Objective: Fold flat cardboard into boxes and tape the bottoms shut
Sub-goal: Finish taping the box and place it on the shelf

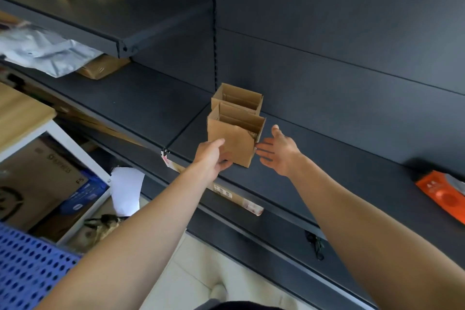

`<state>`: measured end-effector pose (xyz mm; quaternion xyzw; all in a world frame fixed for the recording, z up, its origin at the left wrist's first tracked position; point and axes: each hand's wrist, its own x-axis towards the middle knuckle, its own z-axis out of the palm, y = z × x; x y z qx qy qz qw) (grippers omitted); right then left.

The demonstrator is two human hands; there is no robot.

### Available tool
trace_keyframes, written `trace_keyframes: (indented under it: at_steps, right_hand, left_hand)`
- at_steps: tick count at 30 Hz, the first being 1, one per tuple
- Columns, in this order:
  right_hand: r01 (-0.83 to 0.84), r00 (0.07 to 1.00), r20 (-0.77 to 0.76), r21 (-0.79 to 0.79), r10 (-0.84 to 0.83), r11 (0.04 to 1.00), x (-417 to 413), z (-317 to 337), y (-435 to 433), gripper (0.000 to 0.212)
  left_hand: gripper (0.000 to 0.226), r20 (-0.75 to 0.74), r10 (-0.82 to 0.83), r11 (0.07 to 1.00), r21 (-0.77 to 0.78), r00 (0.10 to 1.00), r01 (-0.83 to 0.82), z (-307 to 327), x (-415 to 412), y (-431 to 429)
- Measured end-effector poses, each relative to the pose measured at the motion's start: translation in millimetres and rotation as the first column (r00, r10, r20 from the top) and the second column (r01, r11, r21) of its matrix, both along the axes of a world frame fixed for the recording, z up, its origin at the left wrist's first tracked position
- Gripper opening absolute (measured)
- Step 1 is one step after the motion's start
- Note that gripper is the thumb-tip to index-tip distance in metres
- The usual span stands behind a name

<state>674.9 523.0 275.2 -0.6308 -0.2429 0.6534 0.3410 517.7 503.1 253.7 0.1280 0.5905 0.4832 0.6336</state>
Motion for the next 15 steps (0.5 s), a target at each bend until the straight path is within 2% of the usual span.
trace_keyframes:
  at_steps: [5, 9, 11, 12, 15]
  right_hand:
    - [-0.016, 1.000, 0.021, 0.006, 0.016, 1.000, -8.9, 2.6, 5.8, 0.063]
    - [0.026, 0.981, 0.189, 0.093, -0.043, 0.995, -8.9, 8.4, 7.9, 0.050]
    - [0.025, 0.945, 0.314, 0.197, -0.087, 0.980, -10.9, 14.9, 11.8, 0.043]
    - [-0.030, 0.918, 0.389, 0.262, -0.078, 0.965, -13.7, 19.8, 13.1, 0.040]
    - [-0.381, 0.813, 0.576, 0.417, 0.084, 0.825, -31.4, 37.5, 11.4, 0.031]
  left_hand:
    - [0.035, 0.087, -0.003, 0.998, 0.068, 0.996, -0.003, -1.9, -13.6, 15.2]
    - [0.033, 0.119, -0.092, 0.990, 0.114, 0.989, 0.078, 0.1, -19.8, 17.0]
    - [0.021, 0.029, -0.098, 0.989, 0.115, 0.995, 0.094, 0.4, -23.1, 14.9]
    - [0.015, -0.043, -0.093, 0.989, 0.115, 0.995, 0.097, 0.9, -25.6, 12.7]
    - [0.022, -0.291, -0.075, 0.981, 0.150, 0.954, 0.122, 5.2, -35.6, -1.0]
